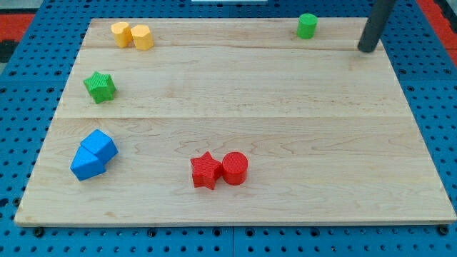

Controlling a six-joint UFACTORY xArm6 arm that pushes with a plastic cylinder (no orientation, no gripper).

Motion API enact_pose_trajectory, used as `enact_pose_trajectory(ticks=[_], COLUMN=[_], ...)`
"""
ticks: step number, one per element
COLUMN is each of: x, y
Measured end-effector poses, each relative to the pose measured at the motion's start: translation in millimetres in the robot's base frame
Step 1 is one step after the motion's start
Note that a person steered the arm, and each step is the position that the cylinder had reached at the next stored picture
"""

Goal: Move the green circle to the center of the board

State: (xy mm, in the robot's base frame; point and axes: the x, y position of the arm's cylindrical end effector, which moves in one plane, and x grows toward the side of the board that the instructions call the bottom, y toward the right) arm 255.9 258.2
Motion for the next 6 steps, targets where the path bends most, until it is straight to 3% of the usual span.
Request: enact_pose_trajectory(ticks=[3, 4, 5, 6], x=[-62.4, -19.3, 50.6, 62.2], y=[-85.9, -169.4, -260.5, -228.5])
